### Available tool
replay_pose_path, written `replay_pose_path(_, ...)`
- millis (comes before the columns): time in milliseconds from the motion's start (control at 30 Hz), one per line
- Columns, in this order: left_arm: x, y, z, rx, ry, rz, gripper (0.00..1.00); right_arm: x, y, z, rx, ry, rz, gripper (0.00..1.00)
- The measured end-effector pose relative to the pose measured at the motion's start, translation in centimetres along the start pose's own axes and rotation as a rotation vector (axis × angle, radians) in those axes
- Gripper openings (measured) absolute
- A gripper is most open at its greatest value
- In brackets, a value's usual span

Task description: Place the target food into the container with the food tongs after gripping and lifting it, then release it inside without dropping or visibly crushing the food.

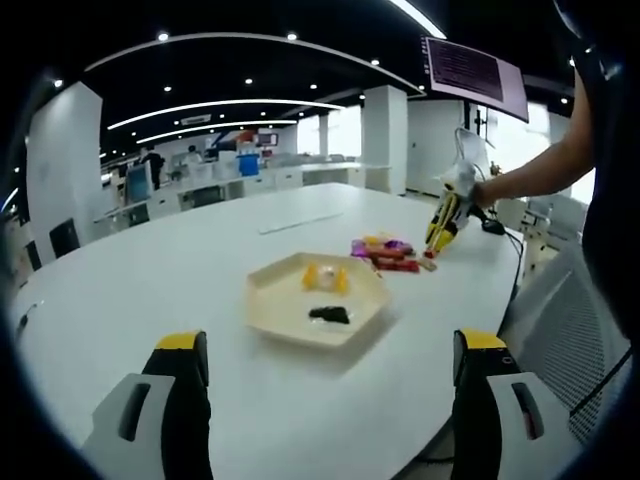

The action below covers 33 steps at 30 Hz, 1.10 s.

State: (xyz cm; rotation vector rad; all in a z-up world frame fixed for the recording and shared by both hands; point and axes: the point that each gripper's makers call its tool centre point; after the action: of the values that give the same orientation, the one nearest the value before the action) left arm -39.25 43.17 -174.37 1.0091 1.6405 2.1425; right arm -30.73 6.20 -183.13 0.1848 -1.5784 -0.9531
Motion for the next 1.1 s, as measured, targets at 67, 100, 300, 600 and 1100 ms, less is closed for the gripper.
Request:
replay_pose_path(67, 0.0, 0.0, 0.0, -0.001, -0.001, 0.001, 0.99, 0.1, -0.2, -0.3, -0.008, -0.010, 0.009, 0.16)
replay_pose_path(100, 0.0, 0.0, 0.0, -0.001, -0.001, 0.000, 0.99, 0.2, -0.1, -0.2, -0.044, -0.003, 0.009, 0.16)
replay_pose_path(300, 0.0, 0.1, 0.0, 0.001, 0.000, -0.001, 0.98, 1.7, 1.4, -1.5, -0.094, -0.030, -0.030, 0.17)
replay_pose_path(600, 0.0, 0.0, 0.0, -0.004, -0.002, -0.003, 0.99, 4.5, 4.1, -3.4, -0.096, -0.089, -0.045, 0.17)
replay_pose_path(1100, 0.2, 0.4, 0.1, -0.011, 0.007, -0.018, 0.99, 8.0, 8.9, -4.9, -0.075, -0.150, -0.141, 0.17)
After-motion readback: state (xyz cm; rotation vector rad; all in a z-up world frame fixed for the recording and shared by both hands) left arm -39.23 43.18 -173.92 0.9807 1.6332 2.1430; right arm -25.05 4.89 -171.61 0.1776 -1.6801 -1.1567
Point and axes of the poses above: the point that each gripper's makers call its tool centre point, and the gripper's own axes: x roughly backward along the fingers, z roughly to its left, y roughly out of its top, and after that the axes turned 7 degrees about -x, right-handed
